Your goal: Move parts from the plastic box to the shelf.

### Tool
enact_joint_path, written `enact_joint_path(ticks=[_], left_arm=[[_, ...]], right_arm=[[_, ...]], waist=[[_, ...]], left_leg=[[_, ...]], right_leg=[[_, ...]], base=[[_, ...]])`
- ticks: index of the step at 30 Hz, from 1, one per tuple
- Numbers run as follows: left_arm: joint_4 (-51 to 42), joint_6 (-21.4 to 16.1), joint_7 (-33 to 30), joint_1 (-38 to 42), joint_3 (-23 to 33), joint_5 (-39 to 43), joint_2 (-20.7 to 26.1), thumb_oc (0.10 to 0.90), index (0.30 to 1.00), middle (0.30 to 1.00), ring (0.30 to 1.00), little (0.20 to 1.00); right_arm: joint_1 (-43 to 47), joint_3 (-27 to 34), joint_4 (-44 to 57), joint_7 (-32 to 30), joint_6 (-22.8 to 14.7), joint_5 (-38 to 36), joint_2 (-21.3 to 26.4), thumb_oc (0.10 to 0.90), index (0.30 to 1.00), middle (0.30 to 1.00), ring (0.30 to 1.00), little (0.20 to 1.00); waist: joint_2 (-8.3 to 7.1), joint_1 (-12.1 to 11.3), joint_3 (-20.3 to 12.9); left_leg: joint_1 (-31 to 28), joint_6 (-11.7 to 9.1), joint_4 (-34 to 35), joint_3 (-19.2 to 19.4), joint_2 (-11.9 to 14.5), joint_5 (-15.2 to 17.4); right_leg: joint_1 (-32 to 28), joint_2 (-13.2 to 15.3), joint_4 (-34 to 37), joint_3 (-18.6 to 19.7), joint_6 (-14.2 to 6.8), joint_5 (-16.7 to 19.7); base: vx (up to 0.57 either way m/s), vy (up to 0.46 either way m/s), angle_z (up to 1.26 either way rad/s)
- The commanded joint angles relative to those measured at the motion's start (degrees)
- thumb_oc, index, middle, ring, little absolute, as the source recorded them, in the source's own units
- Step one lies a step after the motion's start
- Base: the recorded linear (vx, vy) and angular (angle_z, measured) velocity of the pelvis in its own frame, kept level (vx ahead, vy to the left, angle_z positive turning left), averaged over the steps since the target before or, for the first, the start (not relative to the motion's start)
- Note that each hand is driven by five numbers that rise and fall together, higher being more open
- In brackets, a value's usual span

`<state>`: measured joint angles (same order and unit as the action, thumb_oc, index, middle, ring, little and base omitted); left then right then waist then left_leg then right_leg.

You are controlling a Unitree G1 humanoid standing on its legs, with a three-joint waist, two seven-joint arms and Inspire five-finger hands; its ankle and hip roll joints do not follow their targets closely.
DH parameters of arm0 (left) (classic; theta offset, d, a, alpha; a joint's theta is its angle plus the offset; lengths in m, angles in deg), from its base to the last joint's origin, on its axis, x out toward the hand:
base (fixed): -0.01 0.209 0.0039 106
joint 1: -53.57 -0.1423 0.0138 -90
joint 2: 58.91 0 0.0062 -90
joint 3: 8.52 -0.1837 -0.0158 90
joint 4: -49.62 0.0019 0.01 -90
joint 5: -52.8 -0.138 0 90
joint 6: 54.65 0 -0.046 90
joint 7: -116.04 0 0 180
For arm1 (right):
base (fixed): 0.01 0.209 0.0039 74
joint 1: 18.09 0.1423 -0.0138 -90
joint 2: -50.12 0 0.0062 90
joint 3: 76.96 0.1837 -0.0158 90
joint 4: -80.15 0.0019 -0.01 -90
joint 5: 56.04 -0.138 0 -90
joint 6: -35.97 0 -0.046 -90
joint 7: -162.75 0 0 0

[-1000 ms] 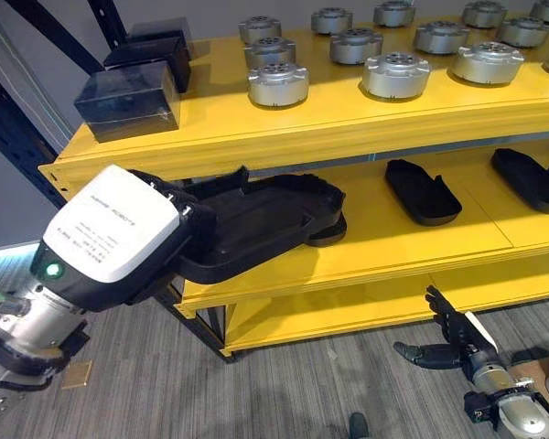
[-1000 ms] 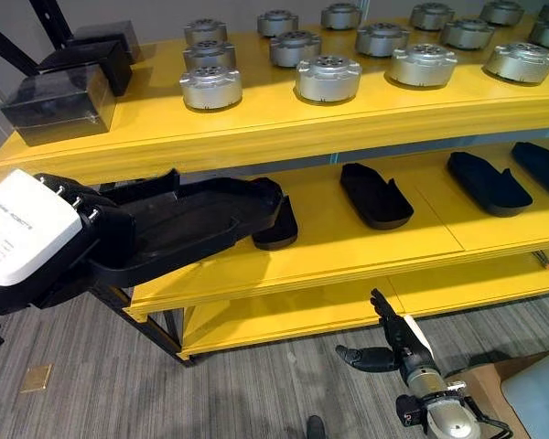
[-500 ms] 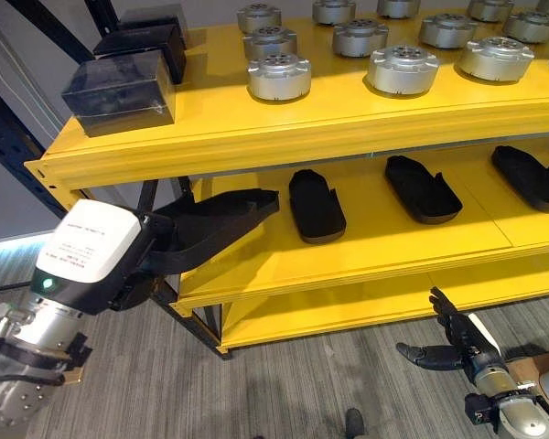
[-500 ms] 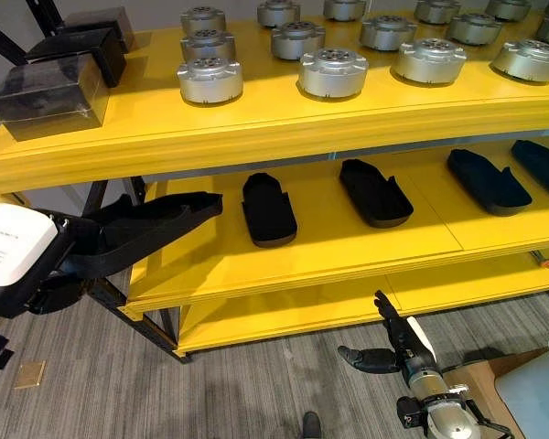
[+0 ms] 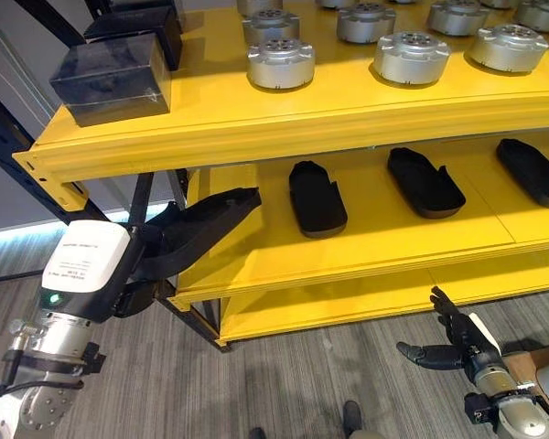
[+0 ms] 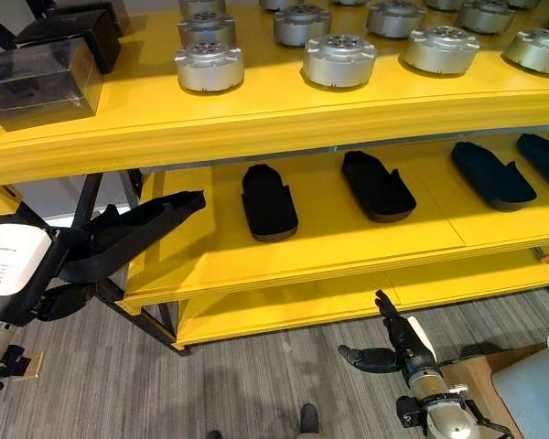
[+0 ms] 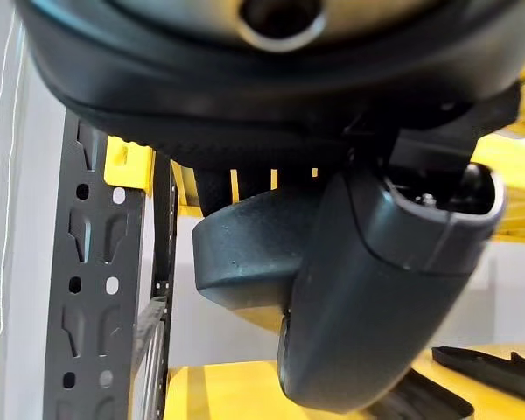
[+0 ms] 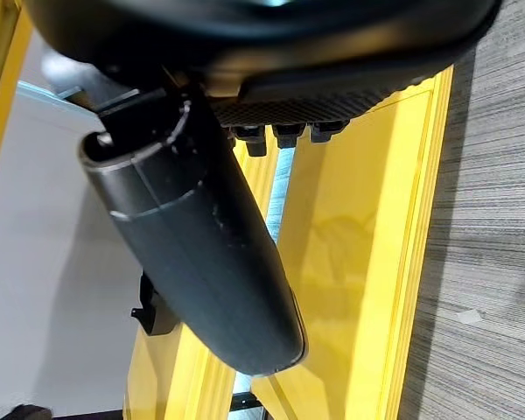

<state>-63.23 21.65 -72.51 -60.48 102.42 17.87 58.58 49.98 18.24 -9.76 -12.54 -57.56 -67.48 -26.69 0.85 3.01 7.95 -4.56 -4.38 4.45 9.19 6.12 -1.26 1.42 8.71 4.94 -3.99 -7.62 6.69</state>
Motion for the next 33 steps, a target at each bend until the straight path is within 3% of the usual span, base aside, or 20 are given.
enact_joint_path(ticks=[1,16,33], left_arm=[[0.8,1.1,-9.0,10.6,2.9,-1.5,1.6,0.4,0.3,0.3,0.3,0.3],[11.5,6.7,-11.9,20.4,-6.4,-7.4,-1.7,0.4,0.3,0.3,0.3,0.3],[24.2,14.3,-14.5,29.6,-11.1,-7.1,-4.8,0.4,0.3,0.3,0.3,0.3]], right_arm=[[6.2,1.6,8.0,-2.0,-6.0,-1.4,1.0,0.9,1.0,1.0,1.0,1.0],[7.4,-0.3,7.7,-3.0,-5.2,-0.5,1.0,0.9,1.0,1.0,1.0,1.0],[8.2,-2.0,8.1,-3.4,-4.1,1.0,1.5,0.9,1.0,1.0,1.0,1.0]], waist=[[-3.93,1.7,0.3],[-3.77,3.3,0.1],[-3.38,4.9,1.9]], left_leg=[[-1.8,-2.2,-0.2,-0.6,5.0,1.8],[-2.1,-2.5,0.1,0.0,5.4,1.5],[-1.5,-2.9,0.1,0.8,5.9,0.7]], right_leg=[[-6.4,3.7,-2.8,-3.2,-2.6,-7.4],[-6.0,3.2,-3.2,-2.6,-2.1,-7.9],[-3.9,2.7,-4.1,-1.7,-1.7,-8.0]], base=[[0.0,0.0,0.0],[0.0,0.0,0.0],[-0.01,-0.005,-0.01]])
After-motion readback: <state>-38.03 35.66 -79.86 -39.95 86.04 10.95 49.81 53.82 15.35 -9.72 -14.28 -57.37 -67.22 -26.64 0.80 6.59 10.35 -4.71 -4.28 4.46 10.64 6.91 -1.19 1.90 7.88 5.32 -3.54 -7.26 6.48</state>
